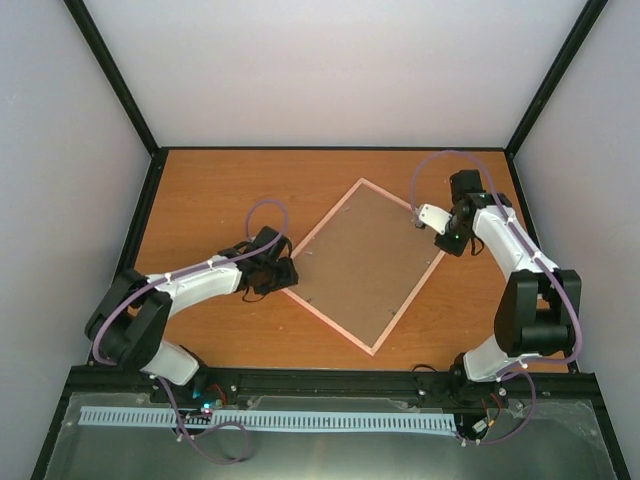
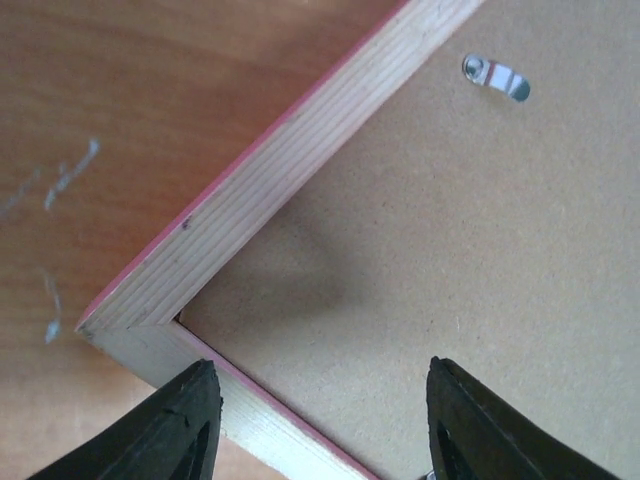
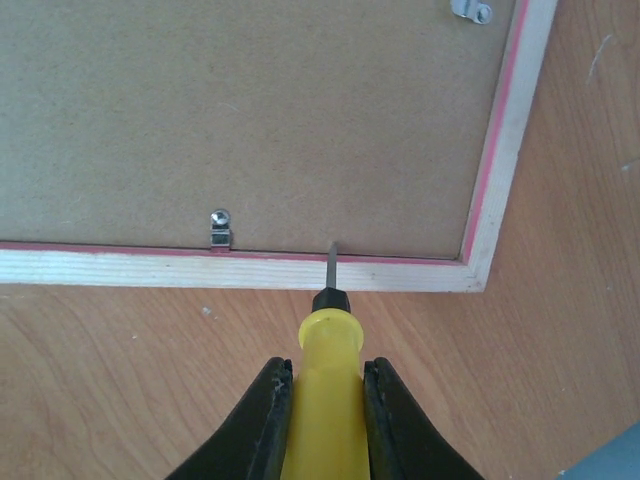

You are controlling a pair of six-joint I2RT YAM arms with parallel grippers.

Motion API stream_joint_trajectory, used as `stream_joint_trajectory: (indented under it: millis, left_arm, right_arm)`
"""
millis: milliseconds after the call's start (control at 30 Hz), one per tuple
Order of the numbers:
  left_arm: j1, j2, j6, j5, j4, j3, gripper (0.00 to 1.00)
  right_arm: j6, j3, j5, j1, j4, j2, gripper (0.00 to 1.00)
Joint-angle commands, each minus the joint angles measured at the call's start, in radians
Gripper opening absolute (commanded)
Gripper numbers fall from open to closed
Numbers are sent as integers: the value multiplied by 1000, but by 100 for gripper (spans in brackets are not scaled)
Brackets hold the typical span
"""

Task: Take the photo out of the frame

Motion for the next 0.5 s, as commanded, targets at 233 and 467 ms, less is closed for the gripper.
stream_joint_trajectory:
  millis: [233, 467]
  left_arm:
    - [161, 197, 220, -64, 29, 76, 54]
    - [193, 285, 275, -89, 28, 187, 53]
  right_arm:
    - [5, -81, -118, -1, -202, -79, 3]
    - [14, -141, -161, 35, -272, -151, 3]
